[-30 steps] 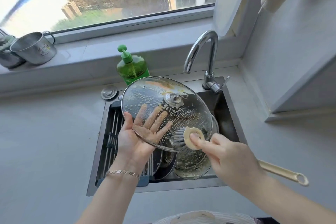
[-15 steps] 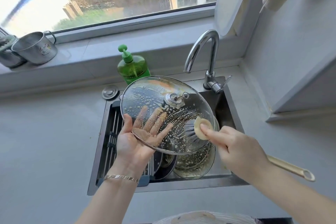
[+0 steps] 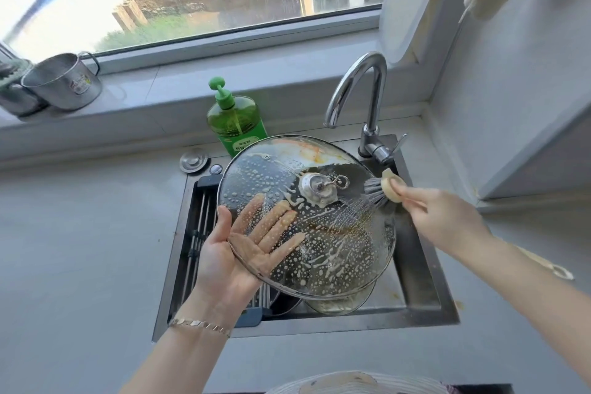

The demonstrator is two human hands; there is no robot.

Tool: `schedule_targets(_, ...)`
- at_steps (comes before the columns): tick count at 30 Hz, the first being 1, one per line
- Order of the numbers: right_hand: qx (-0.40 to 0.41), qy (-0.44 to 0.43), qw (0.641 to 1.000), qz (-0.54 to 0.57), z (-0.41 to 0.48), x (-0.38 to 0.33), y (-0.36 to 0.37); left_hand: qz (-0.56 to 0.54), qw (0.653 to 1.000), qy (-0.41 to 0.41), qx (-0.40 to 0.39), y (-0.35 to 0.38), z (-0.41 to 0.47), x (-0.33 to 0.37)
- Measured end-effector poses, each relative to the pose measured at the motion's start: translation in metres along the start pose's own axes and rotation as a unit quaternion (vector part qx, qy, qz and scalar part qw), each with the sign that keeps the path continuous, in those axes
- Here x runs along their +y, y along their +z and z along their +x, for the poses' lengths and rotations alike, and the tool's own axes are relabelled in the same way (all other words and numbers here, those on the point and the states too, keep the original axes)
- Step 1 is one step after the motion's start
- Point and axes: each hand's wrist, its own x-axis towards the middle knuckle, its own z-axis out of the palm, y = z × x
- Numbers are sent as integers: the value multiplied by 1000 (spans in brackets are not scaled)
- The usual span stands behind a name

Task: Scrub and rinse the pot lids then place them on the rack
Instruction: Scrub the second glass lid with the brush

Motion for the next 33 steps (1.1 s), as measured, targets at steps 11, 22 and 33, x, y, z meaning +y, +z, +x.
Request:
schedule_targets(11,-43,-118,992,-21,-9,-18,9,47,997,15,58,-2,1,0)
schedule_targets(22,-46,-72,996,31,-48,-2,24,57,997,40,17,-5,2,11)
schedule_targets(33,-9,60,997,41,-32,5,31,64,993,81,50,-1,12,15)
